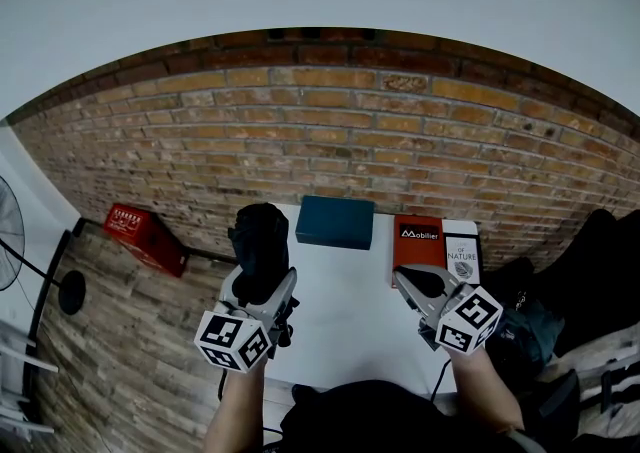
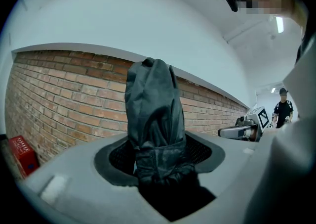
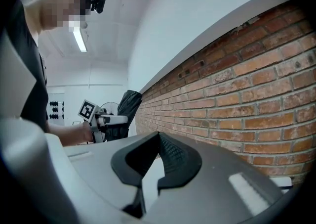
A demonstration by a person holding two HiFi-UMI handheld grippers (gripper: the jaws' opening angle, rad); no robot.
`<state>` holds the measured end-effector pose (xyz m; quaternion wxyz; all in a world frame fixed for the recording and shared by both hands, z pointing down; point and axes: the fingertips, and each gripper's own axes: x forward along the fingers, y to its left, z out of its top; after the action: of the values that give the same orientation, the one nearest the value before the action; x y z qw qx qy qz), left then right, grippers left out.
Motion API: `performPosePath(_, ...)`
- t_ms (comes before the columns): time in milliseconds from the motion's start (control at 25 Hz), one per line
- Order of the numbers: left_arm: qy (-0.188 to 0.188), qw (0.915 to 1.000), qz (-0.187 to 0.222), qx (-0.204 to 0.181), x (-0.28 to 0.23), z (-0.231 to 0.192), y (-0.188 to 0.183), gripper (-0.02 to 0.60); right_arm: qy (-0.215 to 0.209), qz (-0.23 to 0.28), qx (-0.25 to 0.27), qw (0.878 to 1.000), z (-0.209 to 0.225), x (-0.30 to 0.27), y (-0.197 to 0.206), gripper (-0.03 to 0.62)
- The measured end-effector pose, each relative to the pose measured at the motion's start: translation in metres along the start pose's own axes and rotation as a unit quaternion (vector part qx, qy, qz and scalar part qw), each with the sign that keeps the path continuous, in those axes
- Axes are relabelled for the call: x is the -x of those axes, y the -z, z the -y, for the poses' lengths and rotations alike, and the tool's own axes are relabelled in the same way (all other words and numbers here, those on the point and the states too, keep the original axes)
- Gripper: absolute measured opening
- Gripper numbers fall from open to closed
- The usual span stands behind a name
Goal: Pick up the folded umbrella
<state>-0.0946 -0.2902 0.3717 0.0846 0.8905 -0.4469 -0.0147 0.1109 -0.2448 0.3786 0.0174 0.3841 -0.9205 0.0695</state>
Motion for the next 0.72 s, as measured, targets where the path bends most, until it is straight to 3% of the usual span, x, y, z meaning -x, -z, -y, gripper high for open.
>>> performPosePath(240,-0.003,1.0000,-0.008,0.004,-0.003,-0.004,0.010,0.288,0.004,0.004,0.008,1.000,0.003,-0.001,0.000,0.000)
performPosePath(480,-0.001,1.0000,0.001,-0.008,-0.006,-0.004,-0.003,0.288,0.066,0.032,0.000,0.997,0.027,0.007,-0.012,0.000)
performPosePath(720,0.004,0.9997,0.012,-0.022,-0.006,-0.002,-0.017,0.287,0.072,0.040,0.010,0.997,0.028,0.009,-0.016,0.000)
